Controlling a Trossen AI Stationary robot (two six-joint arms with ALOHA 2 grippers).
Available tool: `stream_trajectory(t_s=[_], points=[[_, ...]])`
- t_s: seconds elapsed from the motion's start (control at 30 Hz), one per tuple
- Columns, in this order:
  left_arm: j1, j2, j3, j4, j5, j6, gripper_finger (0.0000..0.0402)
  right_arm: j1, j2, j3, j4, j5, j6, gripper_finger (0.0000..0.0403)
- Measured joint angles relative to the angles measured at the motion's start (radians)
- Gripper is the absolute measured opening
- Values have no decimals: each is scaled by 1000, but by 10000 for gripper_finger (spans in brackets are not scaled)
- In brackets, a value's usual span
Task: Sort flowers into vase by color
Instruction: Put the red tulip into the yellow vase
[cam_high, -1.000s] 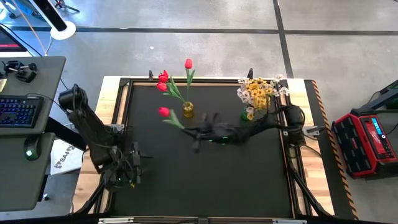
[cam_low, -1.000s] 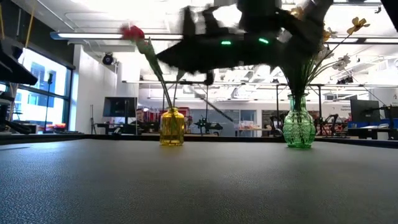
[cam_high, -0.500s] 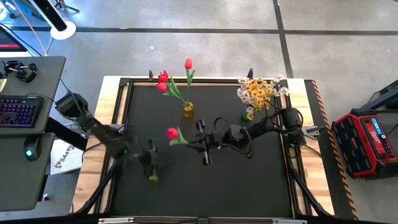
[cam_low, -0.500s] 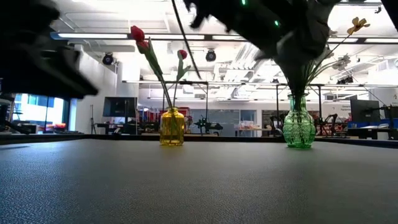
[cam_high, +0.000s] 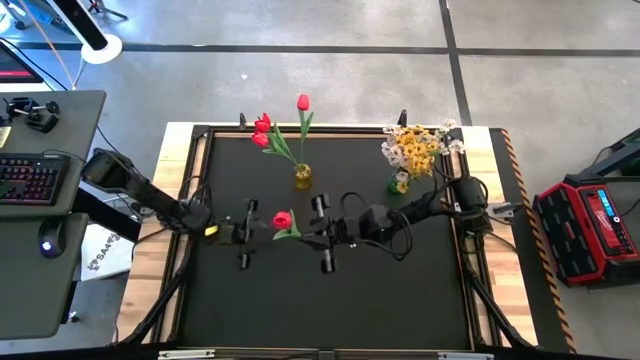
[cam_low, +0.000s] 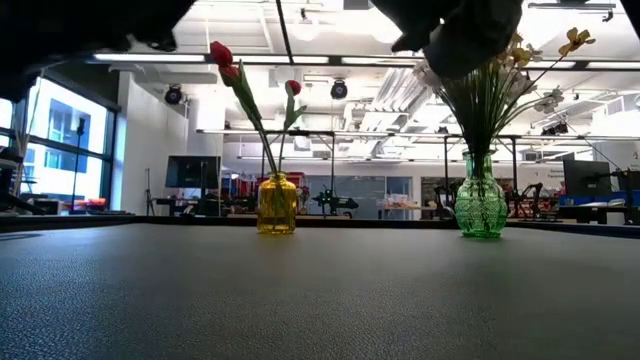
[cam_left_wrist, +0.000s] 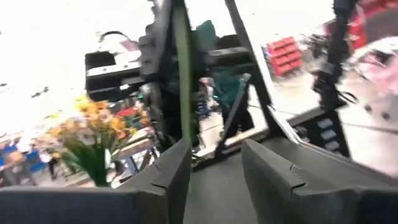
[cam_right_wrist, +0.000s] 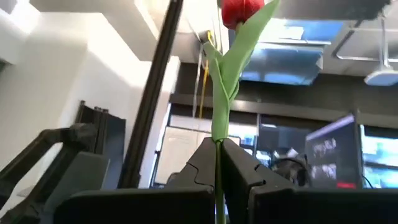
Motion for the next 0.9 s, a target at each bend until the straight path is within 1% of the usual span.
stream_trajectory(t_s=[0.13, 0.33, 0.4, 0.47, 0.53, 0.67, 0.9], points=[[42, 0, 82, -62, -13, -86, 164, 0, 2, 36, -28, -16, -22, 0], [87, 0, 176, -230, -27, -180, 227, -13, 16, 64, -78, -17, -22, 0], [91, 0, 196, -264, -22, -197, 238, -14, 28, 73, -82, -16, -17, 0], [91, 0, 209, -293, -20, -201, 241, -13, 43, 77, -81, -16, -20, 0], [88, 0, 219, -306, -5, -201, 238, -14, 58, 85, -81, -16, -19, 0], [88, 0, 225, -301, 91, -202, 211, -16, 79, 100, -74, -7, -19, 0], [74, 0, 225, -298, 94, -206, 136, -16, 87, 102, -84, -5, -19, 0]])
